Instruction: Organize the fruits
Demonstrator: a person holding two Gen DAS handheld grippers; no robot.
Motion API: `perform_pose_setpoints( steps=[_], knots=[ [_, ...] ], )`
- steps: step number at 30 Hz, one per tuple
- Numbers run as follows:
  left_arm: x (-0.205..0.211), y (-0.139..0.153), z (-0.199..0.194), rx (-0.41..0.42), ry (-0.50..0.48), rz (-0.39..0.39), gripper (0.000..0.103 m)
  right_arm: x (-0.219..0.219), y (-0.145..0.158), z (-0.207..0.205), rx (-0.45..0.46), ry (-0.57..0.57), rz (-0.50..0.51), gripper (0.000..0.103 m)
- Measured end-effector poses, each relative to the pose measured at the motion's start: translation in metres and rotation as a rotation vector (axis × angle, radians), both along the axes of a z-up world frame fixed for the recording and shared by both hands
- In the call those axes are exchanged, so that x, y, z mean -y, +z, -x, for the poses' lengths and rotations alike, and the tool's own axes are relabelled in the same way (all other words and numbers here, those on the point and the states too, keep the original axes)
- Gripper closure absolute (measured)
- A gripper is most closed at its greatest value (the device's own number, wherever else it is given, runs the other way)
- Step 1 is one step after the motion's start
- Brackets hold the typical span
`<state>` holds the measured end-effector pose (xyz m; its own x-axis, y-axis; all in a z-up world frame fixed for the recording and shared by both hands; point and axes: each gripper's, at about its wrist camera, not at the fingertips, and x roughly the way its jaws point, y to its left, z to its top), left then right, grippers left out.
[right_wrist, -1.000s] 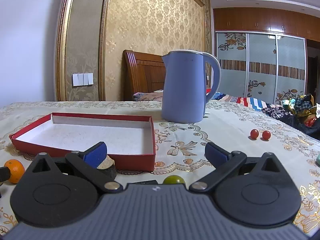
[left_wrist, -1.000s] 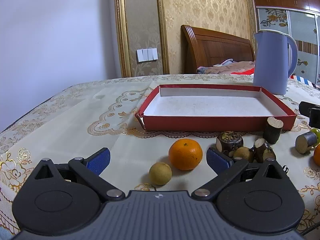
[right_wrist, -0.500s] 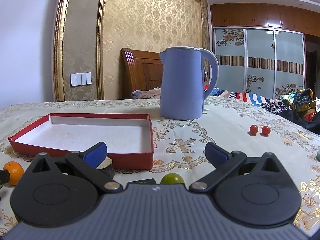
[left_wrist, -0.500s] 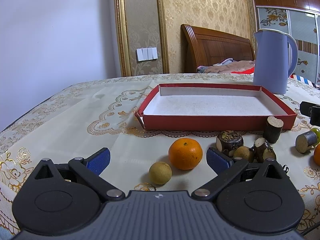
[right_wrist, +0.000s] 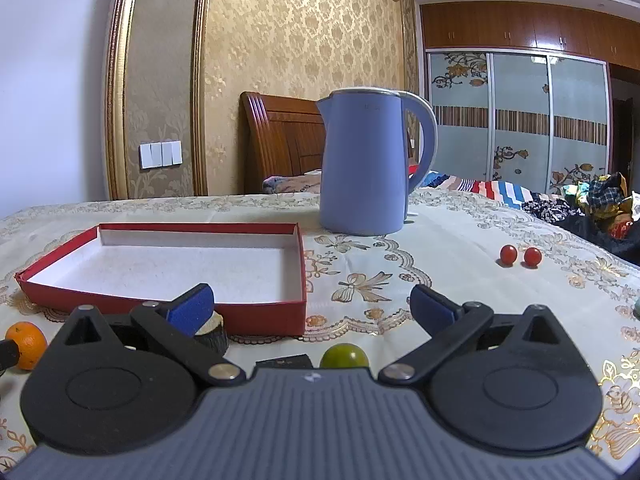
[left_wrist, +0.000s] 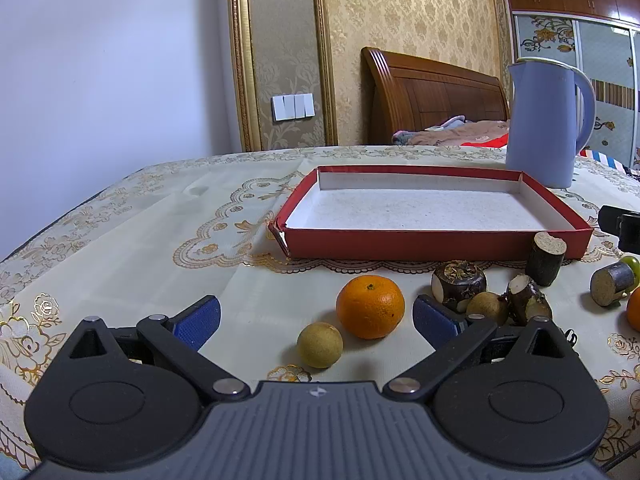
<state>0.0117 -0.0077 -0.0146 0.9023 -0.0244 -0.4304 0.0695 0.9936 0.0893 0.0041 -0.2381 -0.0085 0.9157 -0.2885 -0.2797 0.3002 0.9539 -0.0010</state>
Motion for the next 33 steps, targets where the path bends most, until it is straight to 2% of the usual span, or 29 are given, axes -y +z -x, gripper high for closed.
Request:
perform_pose_setpoints(
  steps=[9, 16, 24, 33],
  knots=[
    [0.001, -0.001, -0.001, -0.005, 0.000, 0.002, 0.000, 0.001, 0.000, 0.000, 0.002, -0.004, -0.007, 0.000],
    [-0.011, 0.003, 0.004, 0.026, 0.022, 0.055, 0.000, 0.010, 0.000, 0.003, 0.021, -0.020, -0.049, 0.000],
    [-0.005, 0.005, 0.008, 0.043, 0.016, 0.003, 0.000, 0.010, -0.001, 0.001, 0.017, -0.020, -0.050, 0.000],
    [-0.001, 0.003, -0.008, -0.036, -0.002, -0.026, 0.000, 0.010, -0.001, 0.003, 0.013, -0.020, -0.054, 0.000]
  ],
)
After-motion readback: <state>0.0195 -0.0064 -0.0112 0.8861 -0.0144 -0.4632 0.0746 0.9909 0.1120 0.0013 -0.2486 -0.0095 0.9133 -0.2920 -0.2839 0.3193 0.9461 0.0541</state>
